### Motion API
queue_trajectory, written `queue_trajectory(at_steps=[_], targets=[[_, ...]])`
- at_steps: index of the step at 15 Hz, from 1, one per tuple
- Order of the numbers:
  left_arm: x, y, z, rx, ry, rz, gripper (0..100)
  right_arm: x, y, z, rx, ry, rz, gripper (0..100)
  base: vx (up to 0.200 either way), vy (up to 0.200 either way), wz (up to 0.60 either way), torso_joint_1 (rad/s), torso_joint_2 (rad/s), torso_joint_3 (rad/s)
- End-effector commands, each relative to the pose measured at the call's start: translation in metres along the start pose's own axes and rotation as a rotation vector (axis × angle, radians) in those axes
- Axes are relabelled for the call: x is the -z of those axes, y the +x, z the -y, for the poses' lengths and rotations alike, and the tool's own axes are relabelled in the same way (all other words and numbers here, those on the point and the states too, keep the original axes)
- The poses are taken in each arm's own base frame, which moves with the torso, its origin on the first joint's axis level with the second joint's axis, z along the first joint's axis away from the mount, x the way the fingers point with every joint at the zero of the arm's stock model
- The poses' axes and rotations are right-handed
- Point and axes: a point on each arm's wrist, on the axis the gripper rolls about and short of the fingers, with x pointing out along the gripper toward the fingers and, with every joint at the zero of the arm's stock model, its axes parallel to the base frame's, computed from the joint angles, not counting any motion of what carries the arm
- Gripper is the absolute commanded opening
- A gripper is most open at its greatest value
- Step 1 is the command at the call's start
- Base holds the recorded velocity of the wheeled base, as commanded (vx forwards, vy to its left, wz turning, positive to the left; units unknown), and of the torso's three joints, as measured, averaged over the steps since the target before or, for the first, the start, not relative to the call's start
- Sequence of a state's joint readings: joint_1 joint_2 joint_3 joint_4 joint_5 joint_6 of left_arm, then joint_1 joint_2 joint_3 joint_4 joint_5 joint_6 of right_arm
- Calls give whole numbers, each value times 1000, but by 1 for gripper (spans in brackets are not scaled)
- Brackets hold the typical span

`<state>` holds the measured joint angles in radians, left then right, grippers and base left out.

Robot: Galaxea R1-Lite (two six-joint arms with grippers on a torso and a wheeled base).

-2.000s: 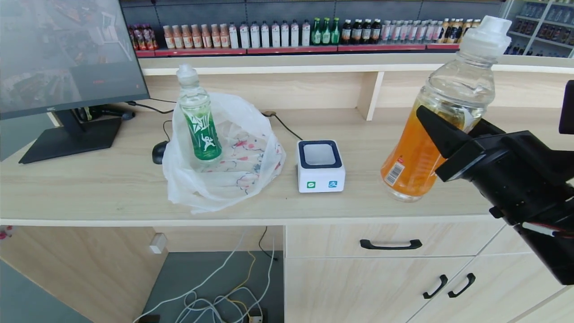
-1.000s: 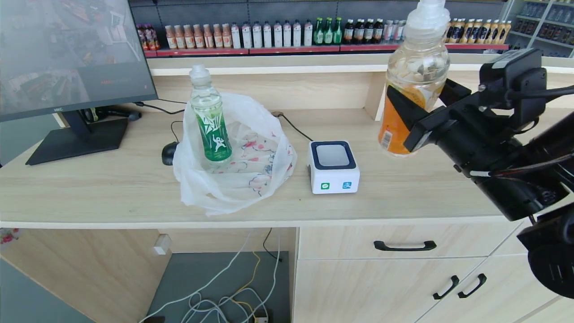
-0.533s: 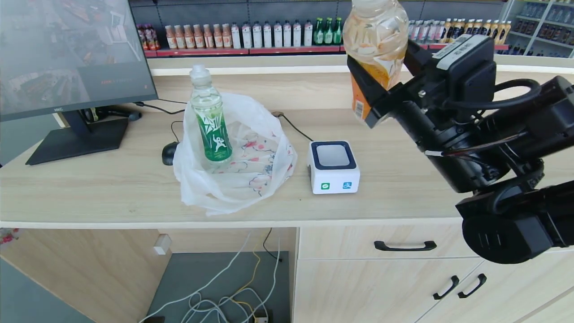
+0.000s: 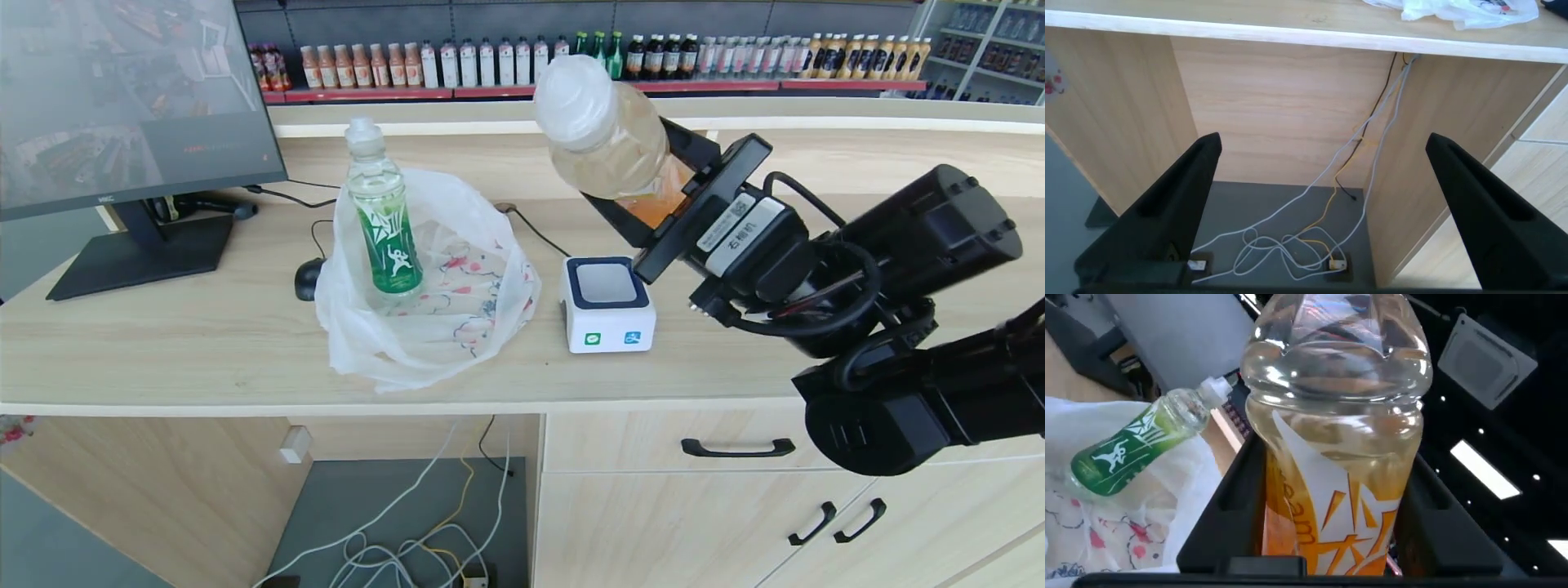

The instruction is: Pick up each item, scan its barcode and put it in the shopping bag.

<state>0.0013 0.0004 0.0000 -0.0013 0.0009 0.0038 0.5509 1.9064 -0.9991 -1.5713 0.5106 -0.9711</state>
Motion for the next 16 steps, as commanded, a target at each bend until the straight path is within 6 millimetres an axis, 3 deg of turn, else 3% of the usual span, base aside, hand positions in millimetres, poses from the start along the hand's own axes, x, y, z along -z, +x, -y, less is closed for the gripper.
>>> queue_trajectory(at_steps=[1,8,13,16], targets=[[0,0,0,-1,-1,1,100,6,-1,-15,-49,-10,8,0,0,0,0,0,0,0],[0,0,0,1,1,1,100,22,-4,-31,-138,-55,82,0,0,0,0,0,0,0],[0,0,0,1,1,1,100,36,-14,-31,-184,-116,108,0,0,0,0,0,0,0],[0,0,0,1,1,1,100,47,-18,-45,-233,-144,134,0,0,0,0,0,0,0]])
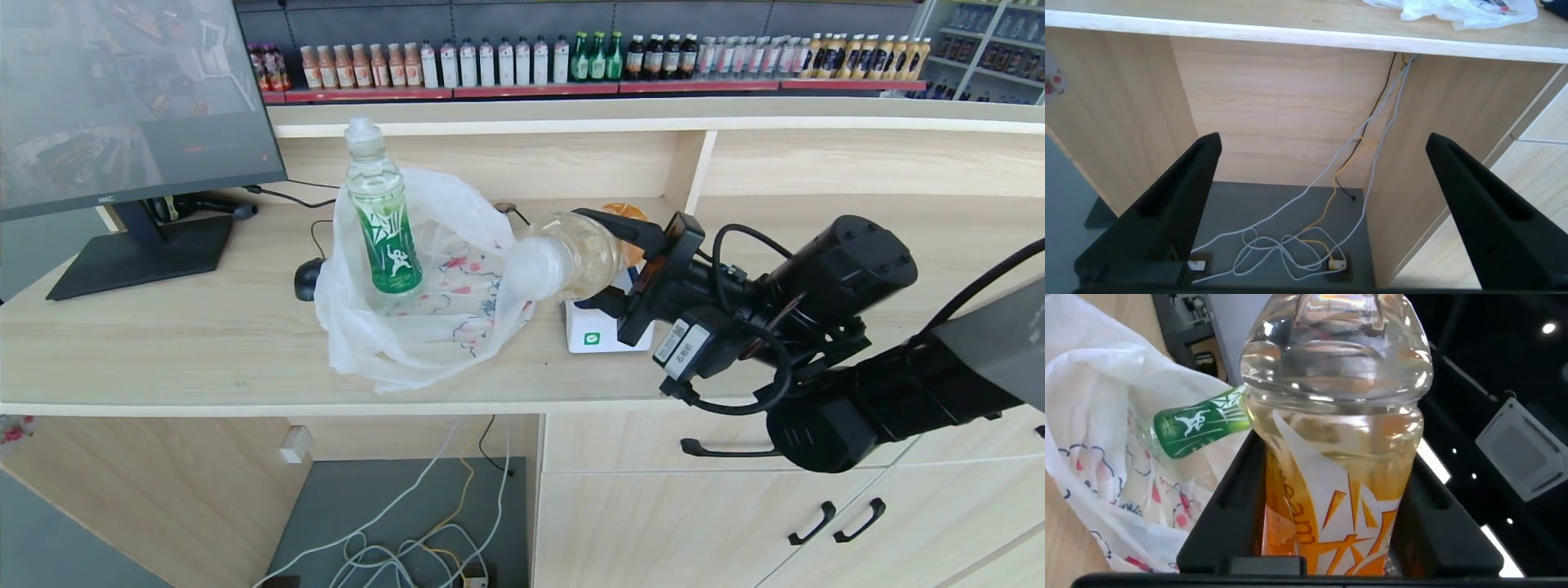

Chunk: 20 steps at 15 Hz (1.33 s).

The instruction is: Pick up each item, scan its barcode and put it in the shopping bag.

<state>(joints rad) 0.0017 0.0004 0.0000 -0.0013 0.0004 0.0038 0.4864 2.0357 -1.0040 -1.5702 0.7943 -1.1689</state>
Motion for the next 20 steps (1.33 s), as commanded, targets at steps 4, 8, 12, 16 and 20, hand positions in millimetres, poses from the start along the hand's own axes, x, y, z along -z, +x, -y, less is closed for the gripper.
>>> queue_trajectory(at_steps=[4,8,12,16,20], targets=[[0,0,0,1,-1,1,100,11,-2,-23,-41,18,-7,0,0,0,0,0,0,0],[0,0,0,-1,-1,1,100,14,-5,-25,-46,17,-18,0,0,0,0,0,0,0],[0,0,0,-1,1,1,100,15,-5,-24,-44,2,-20,0,0,0,0,0,0,0],[0,0,0,-1,1,1,100,17,-8,-23,-44,-2,-29,0,0,0,0,0,0,0],[0,0,0,1,-1,1,100,18,-7,-21,-39,-9,-27,0,0,0,0,0,0,0]])
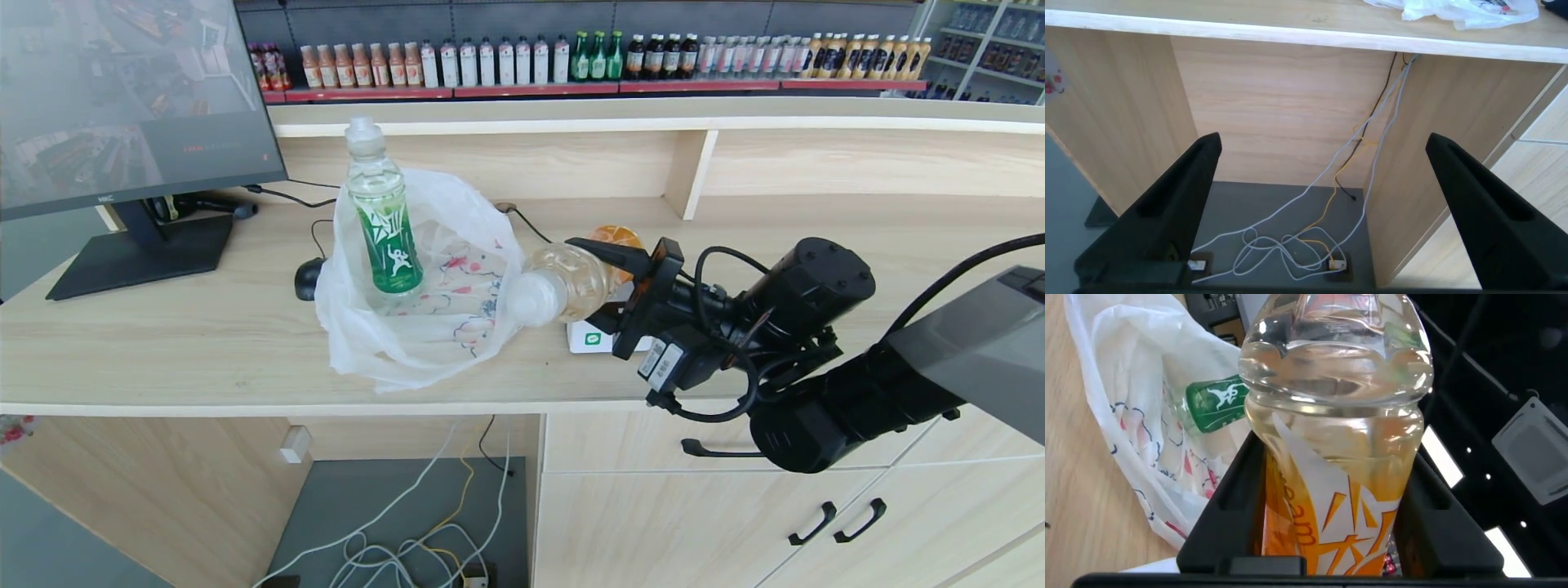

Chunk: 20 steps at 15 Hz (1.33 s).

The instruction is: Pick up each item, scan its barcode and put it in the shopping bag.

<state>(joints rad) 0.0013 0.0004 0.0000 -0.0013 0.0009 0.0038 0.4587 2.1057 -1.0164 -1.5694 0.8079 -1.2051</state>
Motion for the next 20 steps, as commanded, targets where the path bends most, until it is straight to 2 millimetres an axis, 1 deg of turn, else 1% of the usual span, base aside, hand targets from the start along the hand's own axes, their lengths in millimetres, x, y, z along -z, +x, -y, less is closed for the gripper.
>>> queue_trajectory(at_steps=[1,7,8,10,13,17,20], targets=[[0,0,0,-1,1,1,100,0,0,1,3,-4,2,0,0,0,0,0,0,0],[0,0,0,1,1,1,100,-2,3,8,18,-10,12,0,0,0,0,0,0,0],[0,0,0,-1,-1,1,100,-6,4,12,25,-13,20,0,0,0,0,0,0,0],[0,0,0,-1,1,1,100,-19,13,23,54,11,47,0,0,0,0,0,0,0],[0,0,0,1,-1,1,100,-27,12,39,88,27,40,0,0,0,0,0,0,0],[0,0,0,-1,-1,1,100,-34,12,54,135,78,9,0,0,0,0,0,0,0],[0,0,0,1,1,1,100,-45,9,77,210,135,-24,0,0,0,0,0,0,0]])
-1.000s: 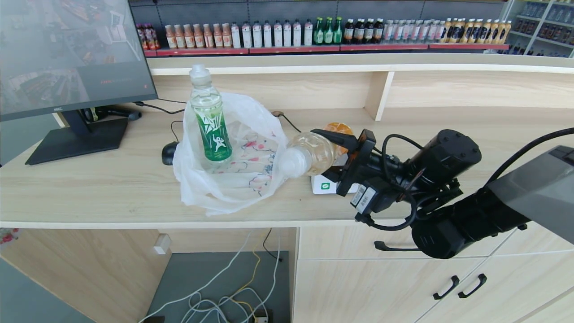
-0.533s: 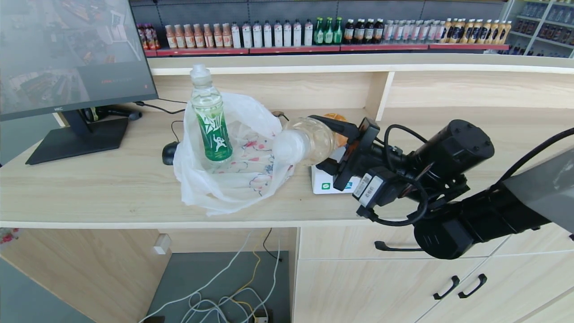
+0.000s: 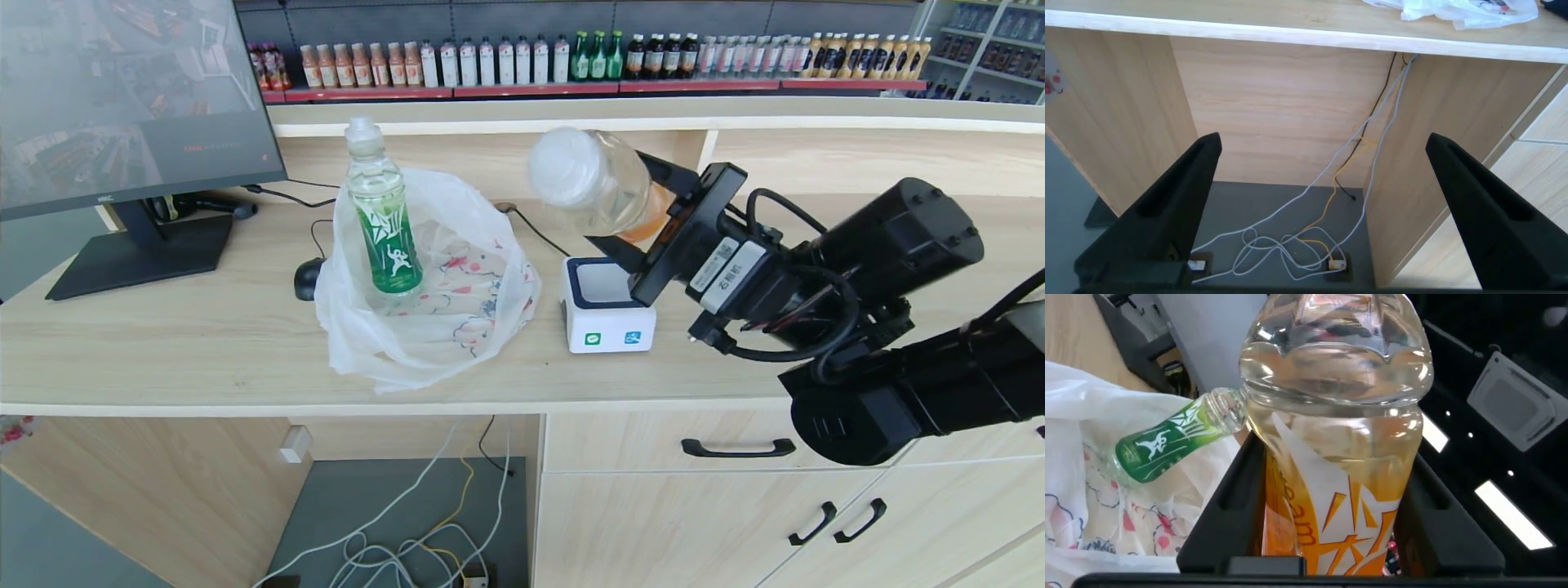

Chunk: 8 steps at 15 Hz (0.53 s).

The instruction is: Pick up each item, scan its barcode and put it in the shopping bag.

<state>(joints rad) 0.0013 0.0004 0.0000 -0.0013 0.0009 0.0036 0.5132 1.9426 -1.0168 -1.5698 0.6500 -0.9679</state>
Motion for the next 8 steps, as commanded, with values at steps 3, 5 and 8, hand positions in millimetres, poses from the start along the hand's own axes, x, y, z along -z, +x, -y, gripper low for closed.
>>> queue_trajectory(at_steps=[3,5,8], targets=[[0,0,0,-1,-1,1,100,-23,-4,28,89,44,-27,0,0,0,0,0,0,0],[0,0,0,-1,1,1,100,-35,-8,44,156,86,-57,0,0,0,0,0,0,0],[0,0,0,-1,-1,1,100,-41,-15,55,226,159,-105,0,0,0,0,0,0,0]])
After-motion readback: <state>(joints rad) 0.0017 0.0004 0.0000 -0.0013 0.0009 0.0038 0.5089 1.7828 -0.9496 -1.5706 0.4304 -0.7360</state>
